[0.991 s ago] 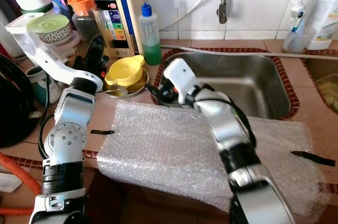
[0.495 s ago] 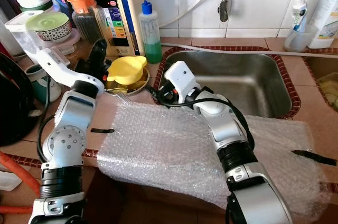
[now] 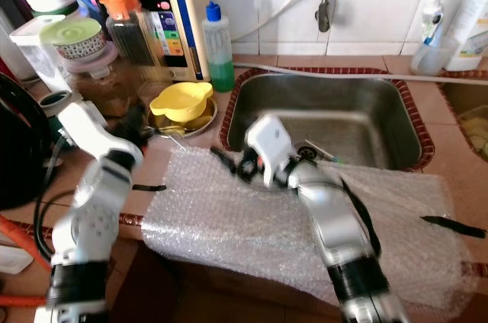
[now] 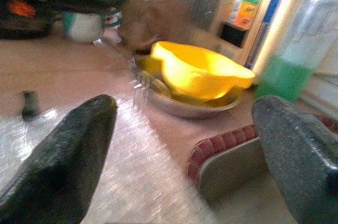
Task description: Kitchen organization
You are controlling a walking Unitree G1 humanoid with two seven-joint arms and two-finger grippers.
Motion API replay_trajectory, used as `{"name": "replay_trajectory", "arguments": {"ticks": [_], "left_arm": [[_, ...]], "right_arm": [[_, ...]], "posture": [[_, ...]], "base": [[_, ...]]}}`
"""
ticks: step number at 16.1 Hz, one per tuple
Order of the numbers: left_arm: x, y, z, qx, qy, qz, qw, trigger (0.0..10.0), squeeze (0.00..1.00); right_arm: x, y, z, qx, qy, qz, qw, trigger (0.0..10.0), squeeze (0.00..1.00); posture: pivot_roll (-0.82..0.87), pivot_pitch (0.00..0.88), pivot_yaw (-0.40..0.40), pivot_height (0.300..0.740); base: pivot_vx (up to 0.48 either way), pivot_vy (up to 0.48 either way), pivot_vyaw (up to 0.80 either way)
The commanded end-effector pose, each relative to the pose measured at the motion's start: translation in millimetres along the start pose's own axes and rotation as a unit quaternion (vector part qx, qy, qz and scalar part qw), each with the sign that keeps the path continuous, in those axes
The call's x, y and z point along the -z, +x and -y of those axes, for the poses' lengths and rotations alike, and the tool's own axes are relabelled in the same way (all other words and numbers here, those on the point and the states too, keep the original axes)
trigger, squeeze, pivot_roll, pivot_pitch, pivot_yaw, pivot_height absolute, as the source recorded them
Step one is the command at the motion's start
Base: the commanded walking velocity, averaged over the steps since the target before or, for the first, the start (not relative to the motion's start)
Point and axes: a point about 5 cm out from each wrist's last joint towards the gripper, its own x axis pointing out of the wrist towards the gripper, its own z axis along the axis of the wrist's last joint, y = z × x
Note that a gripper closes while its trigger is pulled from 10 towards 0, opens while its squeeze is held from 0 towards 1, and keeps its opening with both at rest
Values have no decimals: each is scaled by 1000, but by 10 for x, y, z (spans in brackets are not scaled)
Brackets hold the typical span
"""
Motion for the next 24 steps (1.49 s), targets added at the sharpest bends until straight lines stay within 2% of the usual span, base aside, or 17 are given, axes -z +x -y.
{"name": "replay_trajectory", "arguments": {"ticks": [1,3,6,9,10,11,17,24], "left_arm": [[60,-36,-20,-4,9,-16,1000,10000,0],[117,-83,-37,-5,6,-29,1000,10000,0],[202,-156,20,11,-41,-59,997,10000,0],[294,-216,77,22,-68,-96,993,10000,0],[325,-238,93,27,-75,-103,991,10000,776],[342,-257,110,31,-81,-107,990,10000,1000],[344,-228,121,32,-107,-105,988,10000,1000],[483,-131,89,41,-97,-120,987,10000,1000]], "right_arm": [[-82,-15,-69,-17,-14,5,1000,10000,0],[-87,-74,-112,-19,-13,-4,1000,10000,0],[-104,-140,-157,-18,-11,-16,1000,10000,0],[-96,-145,-193,-22,-15,-24,999,10000,0],[-93,-142,-212,-25,-17,-26,999,10000,0],[-96,-139,-230,-27,-17,-28,999,10000,0],[-109,-127,-265,-35,-24,-29,999,10000,0],[-122,-110,-295,-38,-32,-29,998,10000,0]], "posture": [[-279,69,141,740],[-282,70,143,740],[-284,74,149,740],[-281,74,150,740],[-279,73,153,740],[-278,73,152,740],[-278,68,151,740],[-296,62,154,740]], "base": [[0,0,0],[0,0,0],[0,0,0],[0,0,0],[0,0,0],[0,0,0],[0,0,0],[0,0,0]]}}
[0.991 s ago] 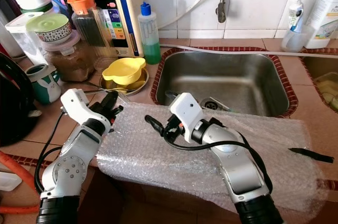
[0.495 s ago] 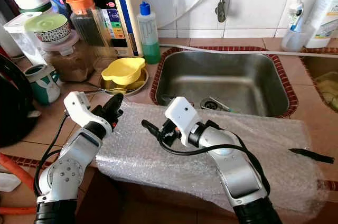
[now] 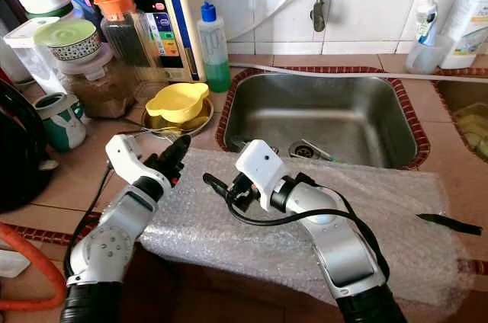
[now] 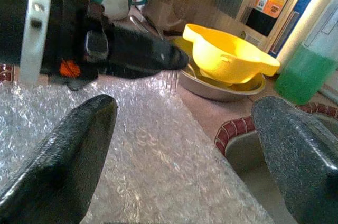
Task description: Kitchen organization
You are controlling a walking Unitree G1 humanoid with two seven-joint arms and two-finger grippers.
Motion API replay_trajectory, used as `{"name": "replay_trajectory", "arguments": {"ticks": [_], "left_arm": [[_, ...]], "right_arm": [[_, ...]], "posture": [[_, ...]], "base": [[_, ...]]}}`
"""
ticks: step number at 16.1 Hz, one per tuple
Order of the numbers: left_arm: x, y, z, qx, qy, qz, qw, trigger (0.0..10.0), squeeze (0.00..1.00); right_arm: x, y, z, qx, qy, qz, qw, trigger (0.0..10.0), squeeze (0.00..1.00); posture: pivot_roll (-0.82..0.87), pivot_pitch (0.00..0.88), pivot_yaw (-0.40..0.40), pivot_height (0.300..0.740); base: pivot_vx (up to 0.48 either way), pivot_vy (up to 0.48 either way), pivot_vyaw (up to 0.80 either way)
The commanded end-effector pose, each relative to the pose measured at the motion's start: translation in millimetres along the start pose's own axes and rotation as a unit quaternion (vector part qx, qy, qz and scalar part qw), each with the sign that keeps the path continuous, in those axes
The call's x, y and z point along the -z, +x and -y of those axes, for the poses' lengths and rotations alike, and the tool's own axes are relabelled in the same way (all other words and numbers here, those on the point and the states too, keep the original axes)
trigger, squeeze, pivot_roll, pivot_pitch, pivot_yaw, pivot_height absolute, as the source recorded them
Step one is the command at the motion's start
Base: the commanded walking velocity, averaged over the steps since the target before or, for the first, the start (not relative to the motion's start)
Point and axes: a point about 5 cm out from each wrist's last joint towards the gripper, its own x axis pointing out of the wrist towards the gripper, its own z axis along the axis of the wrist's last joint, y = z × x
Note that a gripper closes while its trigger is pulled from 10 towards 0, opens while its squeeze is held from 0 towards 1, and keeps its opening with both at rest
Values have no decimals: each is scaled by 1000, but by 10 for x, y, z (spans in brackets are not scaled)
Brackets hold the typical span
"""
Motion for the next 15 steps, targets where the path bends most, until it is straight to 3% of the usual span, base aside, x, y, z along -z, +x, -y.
{"name": "replay_trajectory", "arguments": {"ticks": [1,9,10,11,15], "left_arm": [[-14,22,-20,-1,8,3,1000,10000,1000],[-97,194,-57,-12,46,39,998,10000,1000],[-92,222,-54,-11,60,34,998,10000,965],[-67,236,-64,-12,71,27,997,10000,0],[6,246,-64,-3,78,11,997,10000,0]], "right_arm": [[-48,19,-55,-8,-8,6,1000,10000,0],[-57,-8,-67,-3,-11,4,1000,10000,0],[-55,-13,-65,-1,-12,3,1000,10000,0],[-62,-12,-65,0,-12,3,1000,10000,0],[-62,-12,-63,2,-11,3,1000,10000,0]], "posture": [[-300,63,156,740],[-324,71,161,740],[-326,72,163,740],[-327,73,163,740],[-324,76,164,740]], "base": [[0,0,0],[0,0,0],[0,0,0],[0,0,0],[0,0,0]]}}
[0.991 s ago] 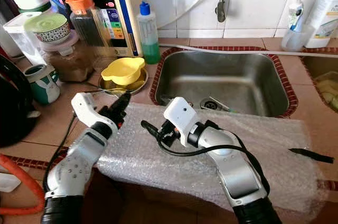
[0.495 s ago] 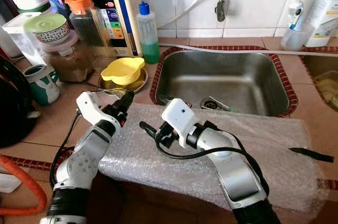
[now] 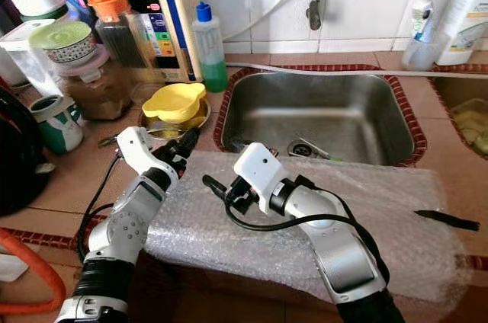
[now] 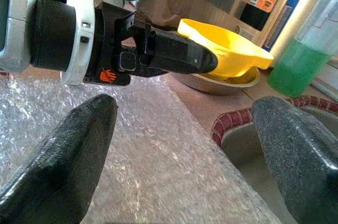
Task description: Kitchen organization
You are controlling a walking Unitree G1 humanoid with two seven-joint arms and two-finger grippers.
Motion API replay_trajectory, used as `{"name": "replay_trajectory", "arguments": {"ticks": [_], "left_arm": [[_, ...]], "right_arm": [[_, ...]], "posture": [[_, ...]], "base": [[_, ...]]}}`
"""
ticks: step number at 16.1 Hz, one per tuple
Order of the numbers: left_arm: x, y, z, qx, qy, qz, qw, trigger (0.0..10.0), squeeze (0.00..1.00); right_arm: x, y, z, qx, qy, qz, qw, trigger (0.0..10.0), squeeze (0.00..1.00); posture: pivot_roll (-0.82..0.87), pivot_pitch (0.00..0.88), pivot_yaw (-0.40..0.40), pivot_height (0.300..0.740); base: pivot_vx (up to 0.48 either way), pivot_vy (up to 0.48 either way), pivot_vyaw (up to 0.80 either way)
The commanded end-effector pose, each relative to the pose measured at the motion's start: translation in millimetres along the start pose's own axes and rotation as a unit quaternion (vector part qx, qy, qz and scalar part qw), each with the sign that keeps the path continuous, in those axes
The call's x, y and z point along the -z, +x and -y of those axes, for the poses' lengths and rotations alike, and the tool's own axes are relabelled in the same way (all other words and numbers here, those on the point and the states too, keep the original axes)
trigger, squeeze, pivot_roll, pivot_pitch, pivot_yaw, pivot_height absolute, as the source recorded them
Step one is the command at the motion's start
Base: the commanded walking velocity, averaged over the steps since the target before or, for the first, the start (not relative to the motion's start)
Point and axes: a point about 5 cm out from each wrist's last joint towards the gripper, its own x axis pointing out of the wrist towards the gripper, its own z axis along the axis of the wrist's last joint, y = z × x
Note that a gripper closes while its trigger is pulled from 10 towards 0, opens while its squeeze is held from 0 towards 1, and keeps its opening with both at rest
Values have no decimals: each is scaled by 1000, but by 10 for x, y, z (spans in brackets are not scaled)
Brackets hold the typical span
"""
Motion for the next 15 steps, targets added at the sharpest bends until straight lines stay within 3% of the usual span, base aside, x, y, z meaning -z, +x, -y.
{"name": "replay_trajectory", "arguments": {"ticks": [1,5,8,9,11,15], "left_arm": [[10,-1,-34,-7,13,-3,1000,10000,0],[-20,-35,-117,-23,23,4,999,10000,0],[-157,-64,-207,-42,44,36,998,10000,0],[-365,-102,-243,-46,29,100,993,10000,0],[-545,-138,-272,-49,14,148,988,10000,0],[-588,-145,-423,-103,15,159,982,10000,0]], "right_arm": [[-65,6,-20,-4,-7,10,1000,10000,0],[-65,6,5,-3,-9,10,1000,10000,0],[-69,15,17,-2,-10,10,1000,10000,0],[-61,14,12,-2,-10,10,1000,10000,0],[-50,15,1,-4,-8,9,1000,10000,0],[-57,18,9,-5,-10,9,1000,10000,0]], "posture": [[-324,76,164,740],[-321,72,162,740],[-317,69,161,740],[-315,68,161,740],[-313,67,160,740],[-311,66,157,740]], "base": [[0,0,0],[0,0,0],[0,0,0],[0,0,0],[0,0,0],[0,0,0]]}}
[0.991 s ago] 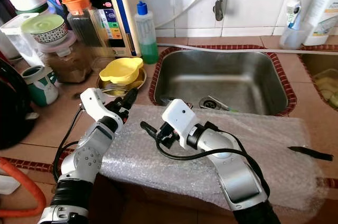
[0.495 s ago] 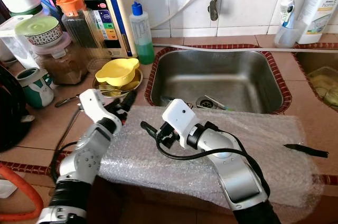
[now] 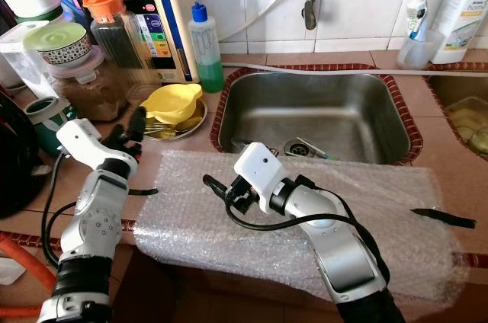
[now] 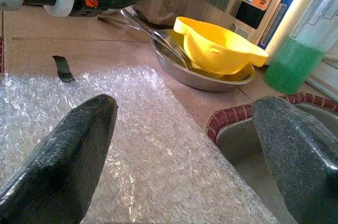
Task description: Kitchen organization
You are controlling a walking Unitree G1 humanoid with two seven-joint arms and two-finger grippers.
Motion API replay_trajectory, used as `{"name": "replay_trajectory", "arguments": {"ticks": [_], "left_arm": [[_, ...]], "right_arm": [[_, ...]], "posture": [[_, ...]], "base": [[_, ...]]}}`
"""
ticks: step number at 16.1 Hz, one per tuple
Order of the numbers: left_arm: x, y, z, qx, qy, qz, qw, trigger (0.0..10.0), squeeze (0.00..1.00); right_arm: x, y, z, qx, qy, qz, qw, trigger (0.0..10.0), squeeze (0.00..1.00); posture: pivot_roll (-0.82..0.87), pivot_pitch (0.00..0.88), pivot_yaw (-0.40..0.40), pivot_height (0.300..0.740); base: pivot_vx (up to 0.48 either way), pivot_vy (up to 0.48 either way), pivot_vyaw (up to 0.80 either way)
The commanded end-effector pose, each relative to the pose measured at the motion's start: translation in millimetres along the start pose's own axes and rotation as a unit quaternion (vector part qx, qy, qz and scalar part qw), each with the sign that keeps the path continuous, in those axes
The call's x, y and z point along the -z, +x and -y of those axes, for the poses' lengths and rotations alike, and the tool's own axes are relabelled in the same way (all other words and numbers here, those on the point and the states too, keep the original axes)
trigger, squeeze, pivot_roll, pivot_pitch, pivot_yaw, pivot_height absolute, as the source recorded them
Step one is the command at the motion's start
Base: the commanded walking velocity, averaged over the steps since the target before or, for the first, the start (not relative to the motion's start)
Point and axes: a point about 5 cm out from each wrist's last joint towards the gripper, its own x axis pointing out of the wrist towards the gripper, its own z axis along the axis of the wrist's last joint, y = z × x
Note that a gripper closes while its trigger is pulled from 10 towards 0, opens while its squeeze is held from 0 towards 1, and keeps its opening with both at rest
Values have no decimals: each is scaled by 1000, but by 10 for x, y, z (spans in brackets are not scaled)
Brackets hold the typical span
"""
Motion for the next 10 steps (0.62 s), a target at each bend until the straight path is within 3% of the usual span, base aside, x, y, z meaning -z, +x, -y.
{"name": "replay_trajectory", "arguments": {"ticks": [1,5,10], "left_arm": [[-31,13,-84,-26,5,7,1000,10000,0],[2,2,-367,-132,22,-4,991,10000,0],[-21,26,-355,-139,3,11,990,10000,0]], "right_arm": [[-58,20,5,-5,-9,10,1000,10000,0],[-56,10,2,-5,-11,9,1000,10000,0],[-49,5,-18,-7,-11,8,1000,10000,0]], "posture": [[-313,66,155,740],[-319,65,155,740],[-317,67,154,740]], "base": [[0,0,0],[0,0,0],[0,0,0]]}}
